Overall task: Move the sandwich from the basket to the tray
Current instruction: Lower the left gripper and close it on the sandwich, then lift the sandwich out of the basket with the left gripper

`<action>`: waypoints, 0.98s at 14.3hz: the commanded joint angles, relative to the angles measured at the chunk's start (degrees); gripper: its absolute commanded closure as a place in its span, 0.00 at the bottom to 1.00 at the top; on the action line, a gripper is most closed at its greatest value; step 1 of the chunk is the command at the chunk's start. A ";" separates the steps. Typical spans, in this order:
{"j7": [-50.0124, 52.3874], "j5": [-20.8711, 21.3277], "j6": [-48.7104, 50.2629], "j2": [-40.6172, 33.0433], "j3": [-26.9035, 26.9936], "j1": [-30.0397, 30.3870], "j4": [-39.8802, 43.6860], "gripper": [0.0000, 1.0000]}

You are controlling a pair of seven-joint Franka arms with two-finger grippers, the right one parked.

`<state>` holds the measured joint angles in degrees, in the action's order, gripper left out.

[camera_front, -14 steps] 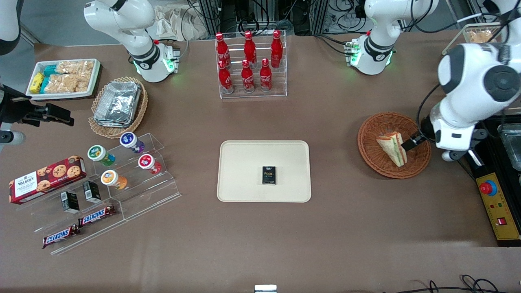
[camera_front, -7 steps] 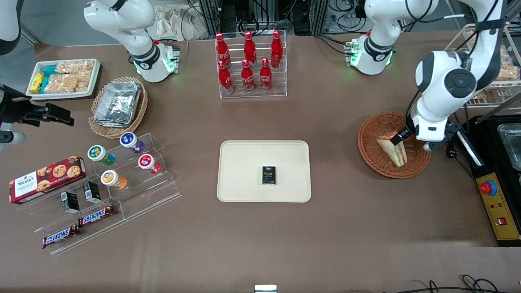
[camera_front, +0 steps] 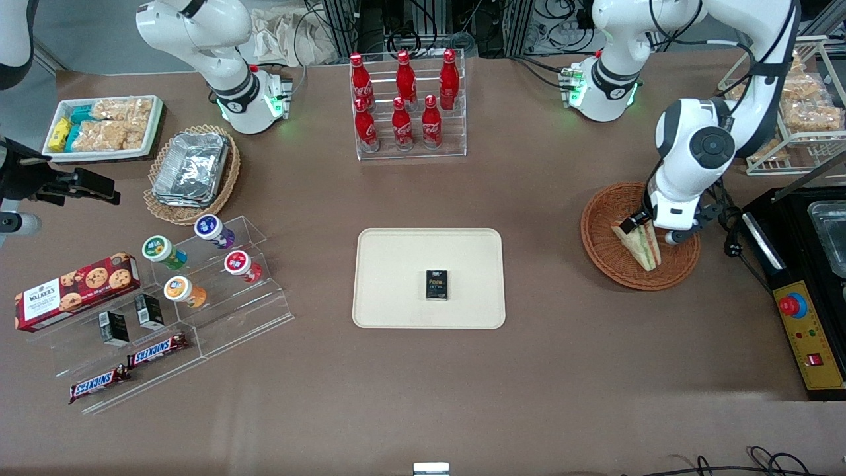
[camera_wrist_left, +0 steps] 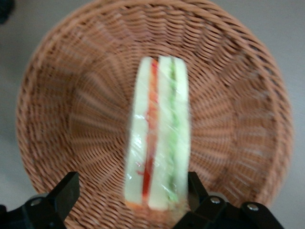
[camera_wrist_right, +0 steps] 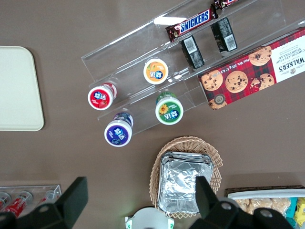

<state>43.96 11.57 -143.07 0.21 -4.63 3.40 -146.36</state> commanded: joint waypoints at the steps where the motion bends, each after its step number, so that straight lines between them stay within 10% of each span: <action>1: 1.12 3.55 -4.75 1.62 -0.21 2.22 -1.38 0.02; 2: 1.21 3.46 -5.64 2.86 -0.21 2.22 -1.21 0.27; 3: 1.21 3.46 -5.82 3.56 -0.21 2.22 -1.03 0.79; 4: 1.21 3.46 -5.82 3.66 -0.21 2.22 -0.86 1.00; 14: -0.79 3.11 6.08 0.32 -0.29 2.22 7.73 1.00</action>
<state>43.81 13.40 -144.47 2.93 -4.55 5.16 -143.10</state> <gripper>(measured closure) 0.762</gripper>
